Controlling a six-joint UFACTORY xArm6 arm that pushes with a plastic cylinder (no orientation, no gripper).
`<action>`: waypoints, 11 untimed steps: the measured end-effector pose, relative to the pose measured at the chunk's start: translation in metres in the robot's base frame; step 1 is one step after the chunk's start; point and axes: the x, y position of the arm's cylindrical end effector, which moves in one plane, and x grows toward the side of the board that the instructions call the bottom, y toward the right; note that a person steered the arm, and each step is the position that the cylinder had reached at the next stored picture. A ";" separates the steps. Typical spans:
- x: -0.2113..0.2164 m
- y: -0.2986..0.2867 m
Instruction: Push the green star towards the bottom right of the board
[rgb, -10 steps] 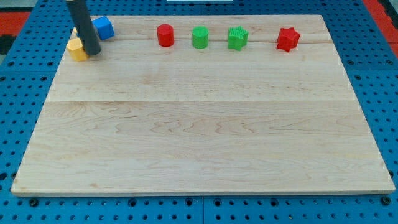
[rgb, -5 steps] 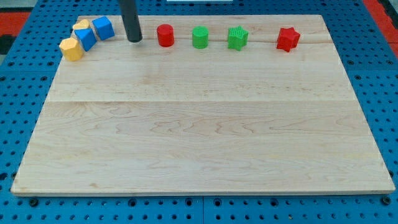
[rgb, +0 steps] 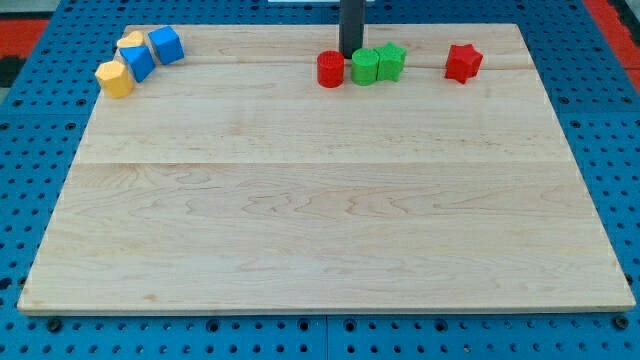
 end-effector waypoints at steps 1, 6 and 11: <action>-0.006 0.000; 0.011 0.079; 0.059 -0.008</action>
